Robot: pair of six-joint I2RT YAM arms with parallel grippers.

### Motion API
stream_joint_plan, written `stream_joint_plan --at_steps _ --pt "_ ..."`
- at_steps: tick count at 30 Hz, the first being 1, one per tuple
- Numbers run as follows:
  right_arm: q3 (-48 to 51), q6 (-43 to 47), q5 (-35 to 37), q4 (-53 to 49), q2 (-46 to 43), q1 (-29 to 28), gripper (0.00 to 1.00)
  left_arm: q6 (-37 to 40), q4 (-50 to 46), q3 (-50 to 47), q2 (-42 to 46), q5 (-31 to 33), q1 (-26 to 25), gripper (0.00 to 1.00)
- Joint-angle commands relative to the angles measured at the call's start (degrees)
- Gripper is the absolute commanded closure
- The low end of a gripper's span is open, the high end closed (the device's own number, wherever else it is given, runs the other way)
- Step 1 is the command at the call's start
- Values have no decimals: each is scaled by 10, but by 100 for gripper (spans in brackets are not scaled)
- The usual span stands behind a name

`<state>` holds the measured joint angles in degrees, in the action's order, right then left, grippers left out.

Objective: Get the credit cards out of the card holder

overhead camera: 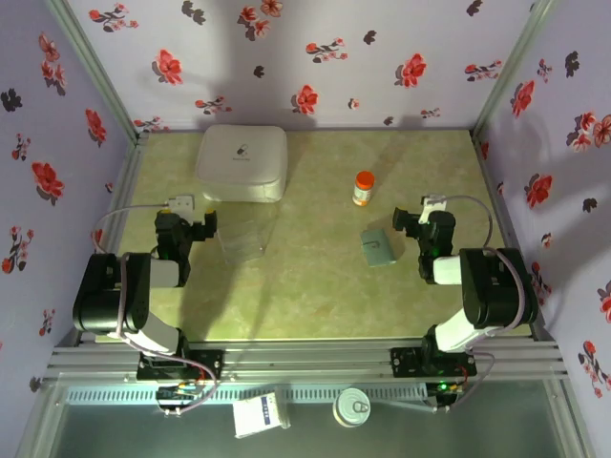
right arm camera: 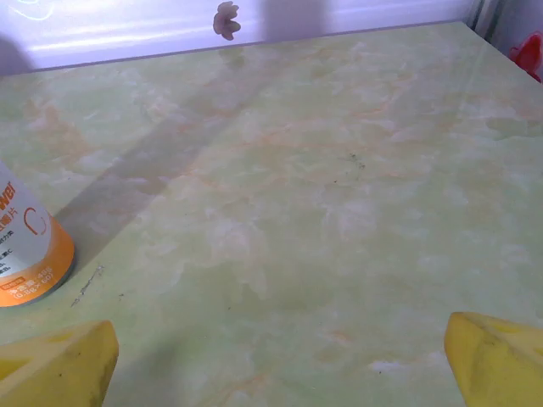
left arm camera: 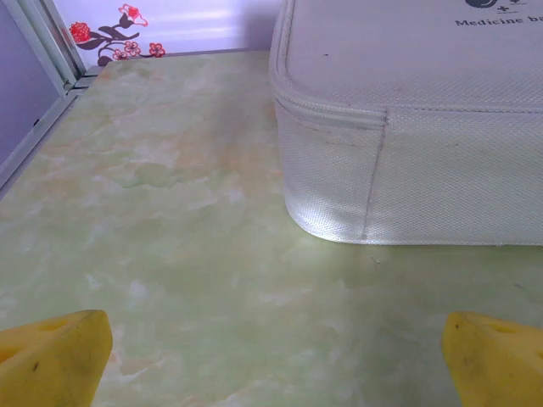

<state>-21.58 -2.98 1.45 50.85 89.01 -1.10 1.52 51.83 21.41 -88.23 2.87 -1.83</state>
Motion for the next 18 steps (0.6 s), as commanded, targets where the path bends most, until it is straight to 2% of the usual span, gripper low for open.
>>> stream_joint_plan --at_steps 1,18 --pt "5 9 -5 21 2 5 1 9 7 -1 1 -10 7 0" --pt "5 9 -5 21 1 5 1 9 11 -2 1 -9 6 0"
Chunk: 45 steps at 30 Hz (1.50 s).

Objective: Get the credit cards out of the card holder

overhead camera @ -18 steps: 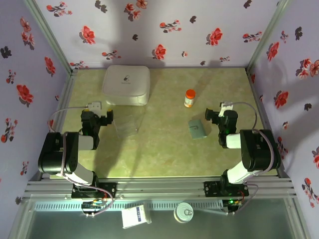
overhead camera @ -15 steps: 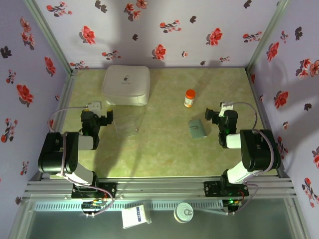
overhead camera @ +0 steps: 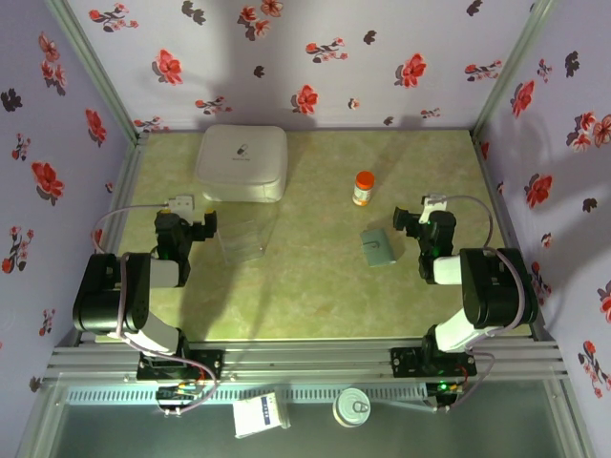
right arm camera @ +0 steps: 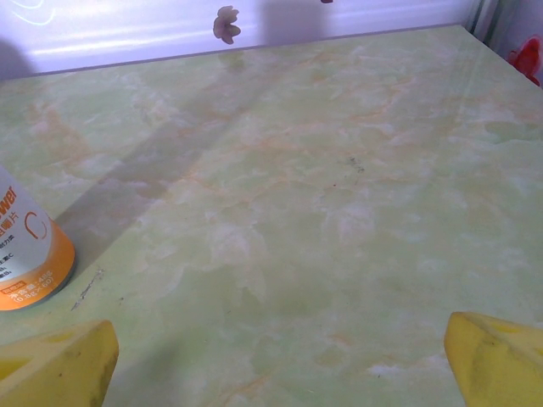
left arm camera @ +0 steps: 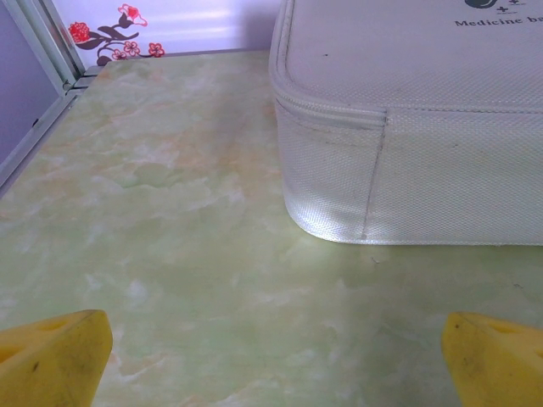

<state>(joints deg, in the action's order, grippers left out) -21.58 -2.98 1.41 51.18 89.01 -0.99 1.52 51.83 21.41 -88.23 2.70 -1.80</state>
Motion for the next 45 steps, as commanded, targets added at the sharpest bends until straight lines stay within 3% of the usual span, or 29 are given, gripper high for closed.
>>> stream_joint_plan --at_steps 1,9,14,22,26,29,38,45 --pt "4 9 -5 17 2 4 1 9 11 -2 1 -7 6 0" --pt "4 8 -5 17 2 5 1 9 11 -2 1 -7 7 0" --pt "-12 -13 48 -13 3 5 1 -4 -3 7 -1 4 13 0" --pt "-12 -12 54 -13 1 4 1 -7 -7 8 -1 11 14 0" --pt "-49 -11 58 -111 -32 2 1 2 -35 13 24 13 6 0" --pt "-99 -13 65 -225 -66 0 1 3 -99 33 58 46 -5 0" --pt "-177 -76 68 -403 -119 -16 1 -15 -362 138 119 145 -91 0" --pt "-207 -139 42 -512 -133 -55 4 -137 -614 263 117 173 -125 0"
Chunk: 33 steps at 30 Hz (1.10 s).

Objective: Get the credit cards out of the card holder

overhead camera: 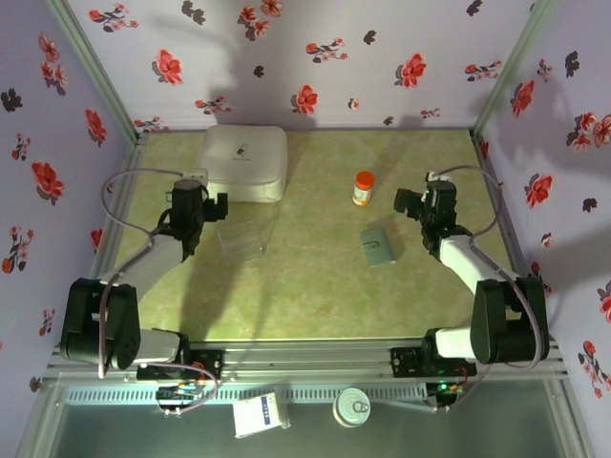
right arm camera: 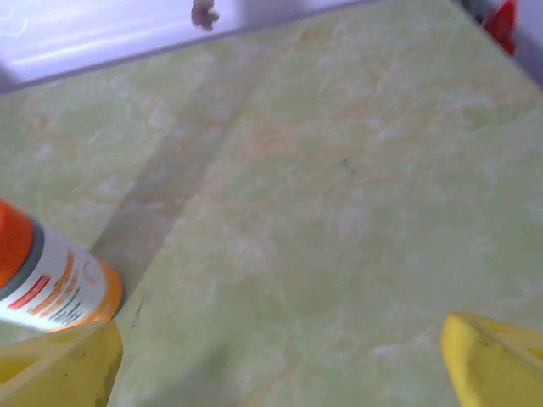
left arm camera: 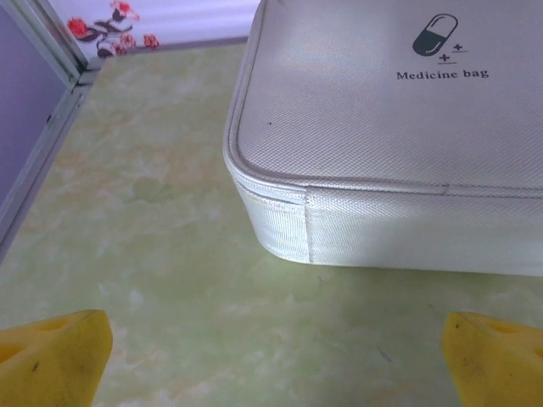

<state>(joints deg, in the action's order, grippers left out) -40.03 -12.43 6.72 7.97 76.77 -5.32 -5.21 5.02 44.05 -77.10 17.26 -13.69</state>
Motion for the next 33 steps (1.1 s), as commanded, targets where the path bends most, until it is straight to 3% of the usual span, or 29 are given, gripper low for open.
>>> stream_joint_plan --at_steps 1,8,13,18,23,33 --pt "-27 -53 -12 -94 -11 -16 5 -91 -172 52 3 24 -8 0" --pt "-46 -75 -42 -157 -10 -34 7 -205 -342 141 -19 -8 -14 0" --pt "-50 -81 -43 -184 -11 -43 7 -255 -394 154 -18 -80 -14 4" --pt "-56 -90 -55 -199 -13 -46 7 -305 -436 149 -14 -104 -16 15" --pt "-69 -91 -54 -222 -13 -49 7 -335 -470 126 7 -128 -25 38" --pt "-71 -99 -55 -228 -15 -57 7 -347 -442 71 1 -151 -54 68"
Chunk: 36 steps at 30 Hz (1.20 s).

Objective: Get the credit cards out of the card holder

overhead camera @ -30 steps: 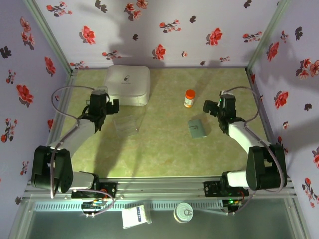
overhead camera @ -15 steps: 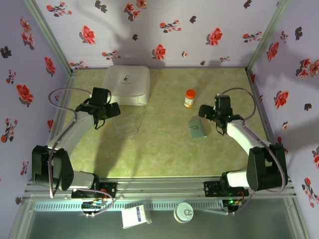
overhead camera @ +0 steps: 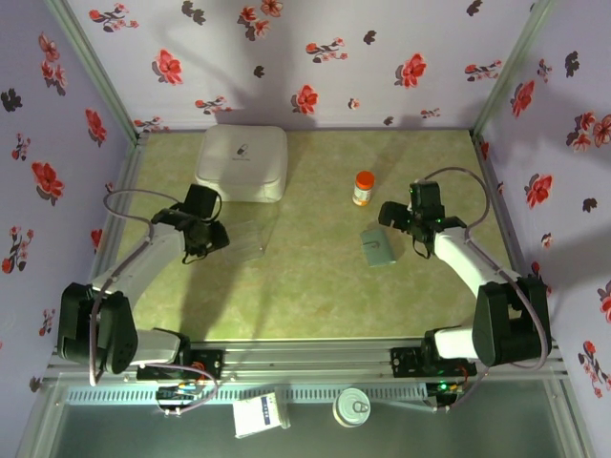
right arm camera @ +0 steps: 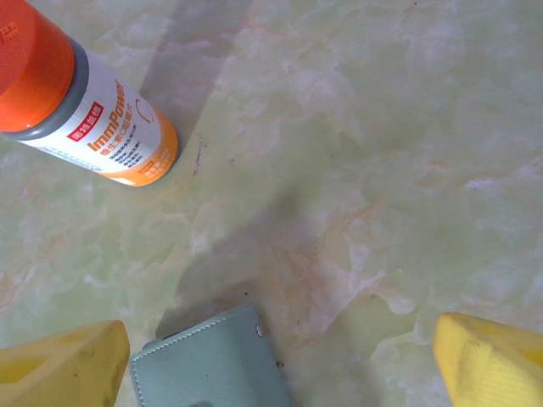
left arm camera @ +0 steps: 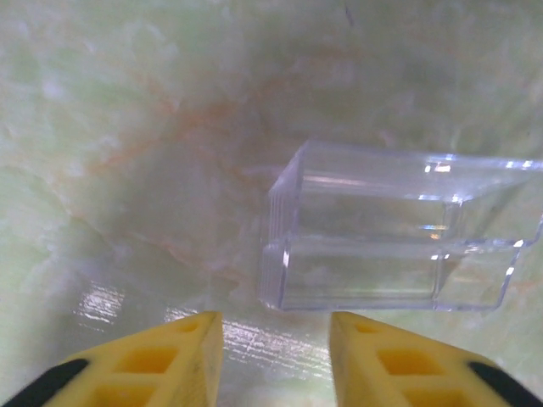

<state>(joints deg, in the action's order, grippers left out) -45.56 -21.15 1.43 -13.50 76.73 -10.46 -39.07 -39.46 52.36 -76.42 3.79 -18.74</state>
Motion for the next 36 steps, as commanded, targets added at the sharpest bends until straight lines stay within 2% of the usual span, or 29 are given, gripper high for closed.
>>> stream_joint_plan --at_steps 1,4,20,36 --pt "-16 -11 -1 -14 -15 -6 7 -7 7 -14 -10 -20 -5 71" --pt "-16 -11 3 -20 -18 -7 7 0 17 -21 -19 -23 -5 75" --pt "-18 -14 7 -23 -19 -13 8 31 47 -15 -79 -15 -5 82" --pt "-21 -15 20 -28 -27 -17 8 53 5 40 -92 4 -18 100"
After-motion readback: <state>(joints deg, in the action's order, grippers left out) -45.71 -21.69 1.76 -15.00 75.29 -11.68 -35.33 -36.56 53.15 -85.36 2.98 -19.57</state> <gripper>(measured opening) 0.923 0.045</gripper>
